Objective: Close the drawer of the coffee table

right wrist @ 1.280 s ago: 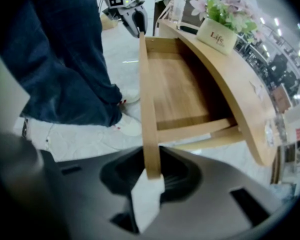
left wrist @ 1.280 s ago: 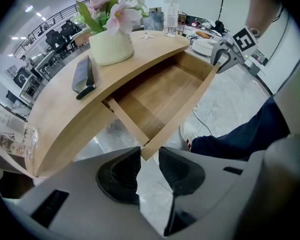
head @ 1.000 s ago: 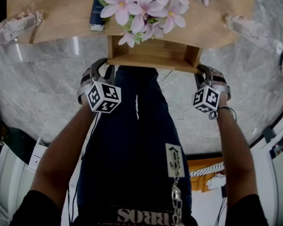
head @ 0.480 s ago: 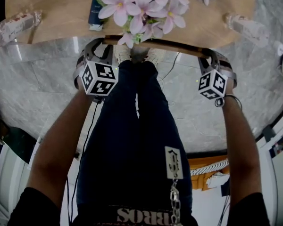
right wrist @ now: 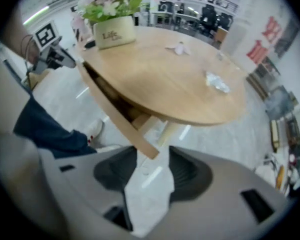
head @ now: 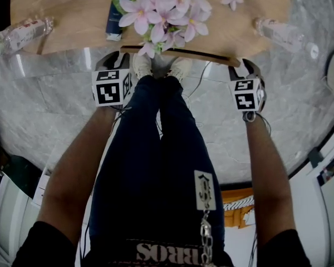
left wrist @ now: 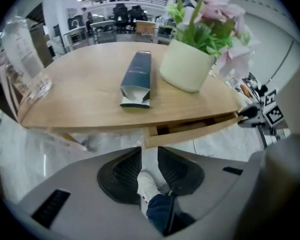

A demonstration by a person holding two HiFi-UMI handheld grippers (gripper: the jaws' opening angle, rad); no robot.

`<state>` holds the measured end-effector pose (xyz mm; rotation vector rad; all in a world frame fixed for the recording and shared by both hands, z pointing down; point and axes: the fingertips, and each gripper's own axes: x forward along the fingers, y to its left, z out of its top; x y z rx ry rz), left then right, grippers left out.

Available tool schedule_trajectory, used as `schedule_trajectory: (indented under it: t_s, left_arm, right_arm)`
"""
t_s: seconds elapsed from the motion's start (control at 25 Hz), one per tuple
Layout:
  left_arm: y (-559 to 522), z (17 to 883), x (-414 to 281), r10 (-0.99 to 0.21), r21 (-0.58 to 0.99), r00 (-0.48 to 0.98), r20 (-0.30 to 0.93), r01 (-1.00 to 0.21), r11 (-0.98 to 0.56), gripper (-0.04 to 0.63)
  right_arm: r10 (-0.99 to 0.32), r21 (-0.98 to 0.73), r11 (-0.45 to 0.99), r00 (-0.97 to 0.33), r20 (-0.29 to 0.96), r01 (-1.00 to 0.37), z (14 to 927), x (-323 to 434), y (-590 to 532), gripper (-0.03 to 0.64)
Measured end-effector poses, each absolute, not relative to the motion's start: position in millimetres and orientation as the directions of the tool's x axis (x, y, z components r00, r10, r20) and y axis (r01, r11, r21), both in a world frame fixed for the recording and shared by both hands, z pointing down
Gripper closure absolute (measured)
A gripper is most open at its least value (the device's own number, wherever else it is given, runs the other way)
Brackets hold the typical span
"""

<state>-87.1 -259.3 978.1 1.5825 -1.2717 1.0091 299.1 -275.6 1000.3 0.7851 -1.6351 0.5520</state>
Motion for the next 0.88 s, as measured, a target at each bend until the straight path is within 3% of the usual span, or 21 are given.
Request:
schedule_trajectory:
  t_s: [0.12, 0.28, 0.36, 0.64, 0.88]
  left_arm:
    - [-250.4, 951.2, -92.8, -0.316, 0.155, 0.164, 0.934, -0.986, -0.055, 0.477]
    - [-261.1, 878.3, -97.1, -0.414, 0.151, 0.208, 0.886, -0.975, -0.166, 0.504]
    - [-280.7, 823.0, -95.3, -0.522, 0.135, 0.239, 0.819, -0.964, -0.23, 0.56]
    - [-323.9, 608.1, -60.5, -0.71, 0.144, 0.429, 0.559, -0.893, -0.427, 0.572]
    - [-369.8, 447.5, -32.9, -0.82, 0.024, 0.483, 0.306, -0.866, -0.5, 0.572]
  right_arm:
    - [-0.228, 0.105, 0.569, -0.034, 0.973, -0.816, 971.0, 319.3, -263.5, 0.405]
    - [-0.329, 0.106, 0.485, -0.069, 0.942, -0.868, 899.0, 317.5, -261.5, 0.416]
    - [-0.447, 0.093, 0.445, -0.131, 0.885, -0.891, 842.5, 307.8, -274.2, 0.557]
    - [-0.657, -0.077, 0.42, -0.361, 0.662, -0.904, 634.9, 239.5, -289.0, 0.579]
    - [-0.791, -0.03, 0.482, -0.45, 0.415, -0.876, 486.5, 200.8, -334.7, 0.583]
